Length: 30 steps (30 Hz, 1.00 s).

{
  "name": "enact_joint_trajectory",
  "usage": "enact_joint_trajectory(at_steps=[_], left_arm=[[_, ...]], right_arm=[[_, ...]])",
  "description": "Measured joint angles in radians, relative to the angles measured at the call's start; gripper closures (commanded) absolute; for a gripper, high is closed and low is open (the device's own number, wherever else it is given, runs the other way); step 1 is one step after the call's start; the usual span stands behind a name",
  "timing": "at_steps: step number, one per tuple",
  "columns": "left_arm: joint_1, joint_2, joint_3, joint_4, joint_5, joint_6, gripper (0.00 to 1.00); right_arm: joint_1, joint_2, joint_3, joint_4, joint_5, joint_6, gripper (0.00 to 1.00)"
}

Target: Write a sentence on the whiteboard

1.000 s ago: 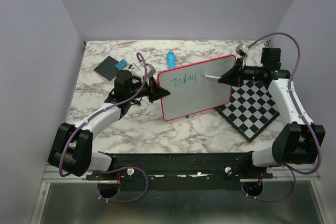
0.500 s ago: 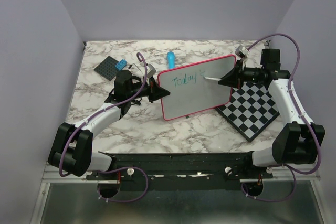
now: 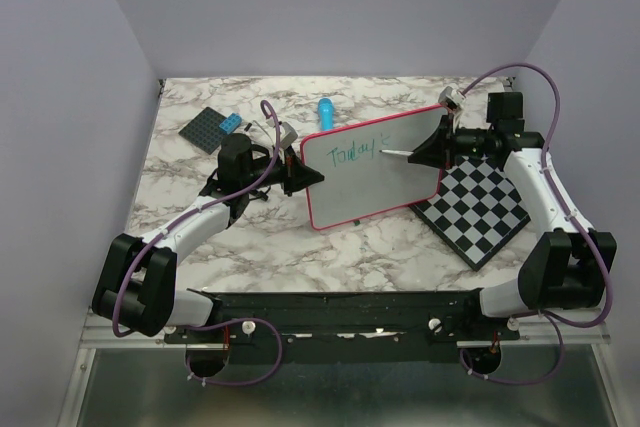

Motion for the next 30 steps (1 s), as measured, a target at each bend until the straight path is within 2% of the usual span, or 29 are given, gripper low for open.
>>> enact_joint_trajectory(at_steps=[30], left_arm=[[0.000, 0.000, 0.000, -0.008, -0.005, -0.005, 1.00]], right_arm=[[-0.019, 0.000, 0.000, -0.002, 0.025, 0.016, 1.00]])
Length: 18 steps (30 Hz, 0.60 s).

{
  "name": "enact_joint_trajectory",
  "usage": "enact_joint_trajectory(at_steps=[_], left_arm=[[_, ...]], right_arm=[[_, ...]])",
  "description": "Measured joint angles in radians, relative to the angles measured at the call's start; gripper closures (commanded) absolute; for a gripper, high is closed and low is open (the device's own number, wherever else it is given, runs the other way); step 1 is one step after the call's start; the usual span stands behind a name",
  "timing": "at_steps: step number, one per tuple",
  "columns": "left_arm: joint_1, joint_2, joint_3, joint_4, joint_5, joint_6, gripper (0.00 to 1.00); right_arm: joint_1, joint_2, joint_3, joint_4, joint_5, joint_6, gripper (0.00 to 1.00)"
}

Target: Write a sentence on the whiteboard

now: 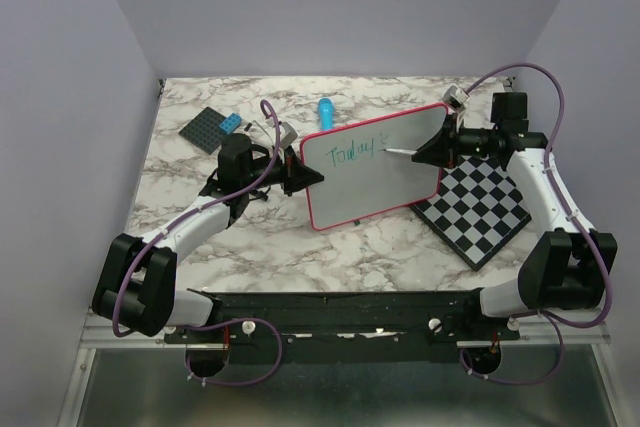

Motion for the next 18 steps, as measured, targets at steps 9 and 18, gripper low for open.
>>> enact_joint_trajectory(at_steps=[9, 18], left_arm=[[0.000, 0.000, 0.000, 0.000, -0.003, -0.002, 1.00], [0.000, 0.000, 0.000, 0.000, -0.004, -0.001, 1.00]], right_arm=[[-0.021, 0.000, 0.008, -0.019, 0.000, -0.008, 1.00], [-0.023, 0.000, 0.059, -0.020, -0.001, -0.007, 0.99]])
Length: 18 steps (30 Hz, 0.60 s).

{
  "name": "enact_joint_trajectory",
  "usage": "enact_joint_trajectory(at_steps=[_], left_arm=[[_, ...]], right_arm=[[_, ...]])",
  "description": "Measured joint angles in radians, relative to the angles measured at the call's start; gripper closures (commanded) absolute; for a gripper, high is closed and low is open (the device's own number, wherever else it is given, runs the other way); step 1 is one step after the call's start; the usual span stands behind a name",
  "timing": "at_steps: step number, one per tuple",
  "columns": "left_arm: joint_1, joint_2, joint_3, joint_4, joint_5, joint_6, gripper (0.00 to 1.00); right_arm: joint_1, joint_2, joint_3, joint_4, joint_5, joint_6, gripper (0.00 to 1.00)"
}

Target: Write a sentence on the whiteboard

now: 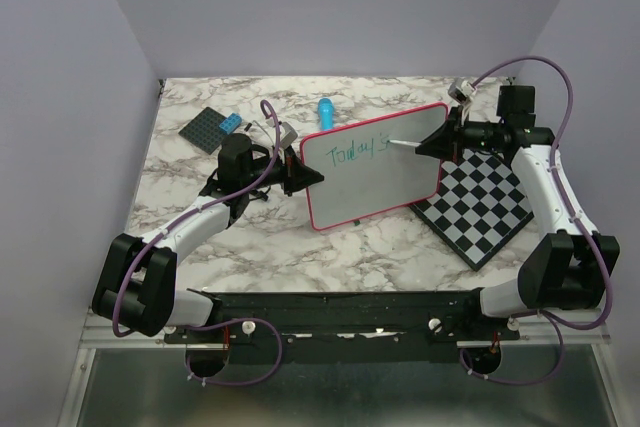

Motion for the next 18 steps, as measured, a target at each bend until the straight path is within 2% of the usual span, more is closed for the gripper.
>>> enact_joint_trajectory(at_steps=[8, 15, 18], left_arm=[[0.000, 0.000, 0.000, 0.000, 0.000, 0.006, 1.00], [0.000, 0.000, 0.000, 0.001, 0.000, 0.007, 1.00], [0.000, 0.000, 0.000, 0.000, 0.000, 0.008, 1.00]], right_arm=[[-0.001, -0.018, 0.000, -0.044, -0.031, -0.040, 1.00], [-0.003, -0.177, -0.018, -0.103, -0.056, -0.069, 0.99], [-0.016, -0.194, -0.016, -0.103, -0.061, -0.069, 0.99]])
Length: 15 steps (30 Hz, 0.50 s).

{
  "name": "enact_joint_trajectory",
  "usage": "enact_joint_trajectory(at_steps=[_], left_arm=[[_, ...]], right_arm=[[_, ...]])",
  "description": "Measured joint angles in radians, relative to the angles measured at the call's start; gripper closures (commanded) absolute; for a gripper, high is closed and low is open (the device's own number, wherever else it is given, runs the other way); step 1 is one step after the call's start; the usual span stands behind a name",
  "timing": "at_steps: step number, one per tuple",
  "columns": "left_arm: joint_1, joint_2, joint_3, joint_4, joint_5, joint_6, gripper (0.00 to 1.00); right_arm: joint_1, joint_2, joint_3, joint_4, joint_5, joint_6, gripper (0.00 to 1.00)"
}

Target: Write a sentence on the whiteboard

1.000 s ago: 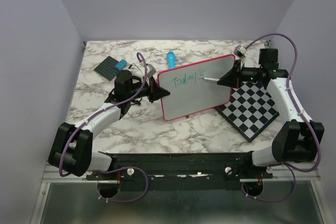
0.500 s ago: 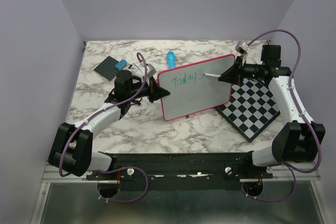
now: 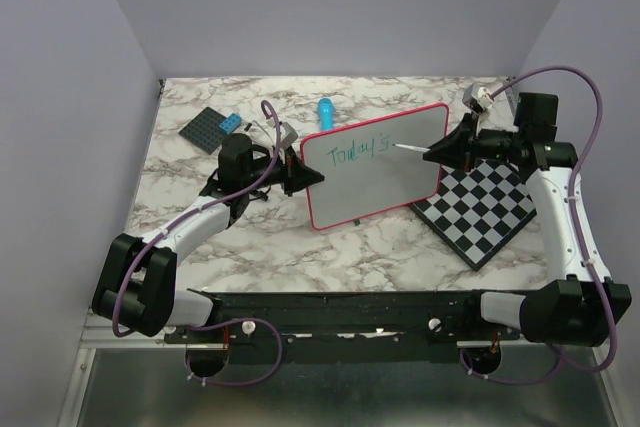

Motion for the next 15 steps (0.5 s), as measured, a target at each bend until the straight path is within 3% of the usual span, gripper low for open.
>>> enact_joint_trajectory(at_steps=[15], left_arm=[[-0.007, 0.000, 0.012, -0.016, -0.002, 0.024, 1.00]], right_arm=[[-0.037, -0.037, -0.104, 0.188, 0.016, 0.115, 0.99]])
